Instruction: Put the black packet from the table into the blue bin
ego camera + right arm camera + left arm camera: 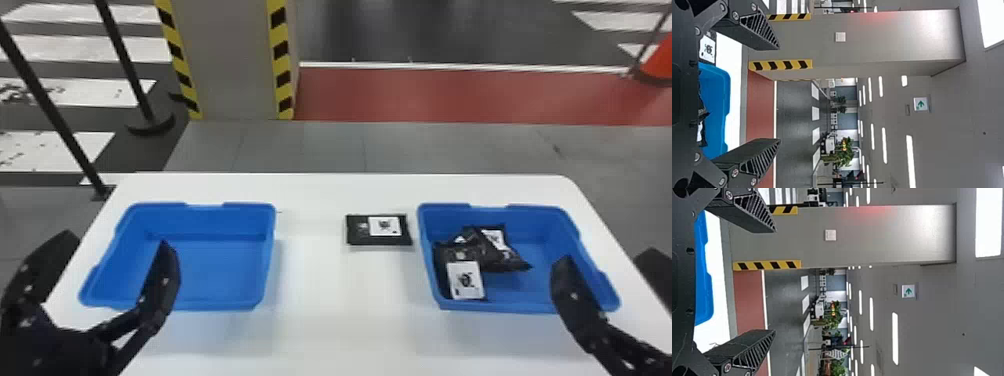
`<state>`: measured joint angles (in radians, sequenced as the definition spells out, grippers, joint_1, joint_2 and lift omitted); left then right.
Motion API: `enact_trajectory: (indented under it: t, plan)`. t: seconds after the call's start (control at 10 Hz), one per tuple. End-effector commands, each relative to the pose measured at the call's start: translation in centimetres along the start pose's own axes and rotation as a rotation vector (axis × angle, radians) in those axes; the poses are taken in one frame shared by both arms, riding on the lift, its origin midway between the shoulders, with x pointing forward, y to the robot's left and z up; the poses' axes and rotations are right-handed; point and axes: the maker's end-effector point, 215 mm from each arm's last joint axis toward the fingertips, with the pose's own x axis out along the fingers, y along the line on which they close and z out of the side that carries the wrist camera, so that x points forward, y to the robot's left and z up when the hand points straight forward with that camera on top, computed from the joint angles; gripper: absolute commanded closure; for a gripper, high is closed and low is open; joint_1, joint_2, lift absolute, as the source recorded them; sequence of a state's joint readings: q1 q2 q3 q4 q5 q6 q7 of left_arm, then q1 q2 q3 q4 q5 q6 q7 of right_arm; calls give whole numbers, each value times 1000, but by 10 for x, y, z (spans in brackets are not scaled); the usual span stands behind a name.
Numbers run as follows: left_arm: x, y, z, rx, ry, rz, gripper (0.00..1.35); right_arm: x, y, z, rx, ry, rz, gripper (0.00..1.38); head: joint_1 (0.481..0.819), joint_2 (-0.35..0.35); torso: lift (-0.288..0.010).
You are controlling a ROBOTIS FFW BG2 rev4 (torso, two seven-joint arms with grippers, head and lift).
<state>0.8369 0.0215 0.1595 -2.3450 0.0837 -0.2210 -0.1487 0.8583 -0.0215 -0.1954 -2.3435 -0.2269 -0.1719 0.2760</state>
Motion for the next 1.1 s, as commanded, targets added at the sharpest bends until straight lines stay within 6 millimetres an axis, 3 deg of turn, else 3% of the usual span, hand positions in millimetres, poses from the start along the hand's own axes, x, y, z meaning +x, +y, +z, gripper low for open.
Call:
enact_trajectory:
  t: [0.0,0.6,0.8,1.0]
  plan:
    - [1,0,0,0,0,0,114,0,0,0,-3,0,1,196,695,6,-110]
    - [3,-2,-1,-7,4,-3,111,4,-1,-6,-1,22,0,196,695,3,-110]
    - [3,-2,-3,-7,9,-3,113,20,-2,-38,31,107,12,196,695,2,-110]
    - [3,-2,-3,-9,9,-2,113,49,-1,-43,34,111,31,196,695,7,-110]
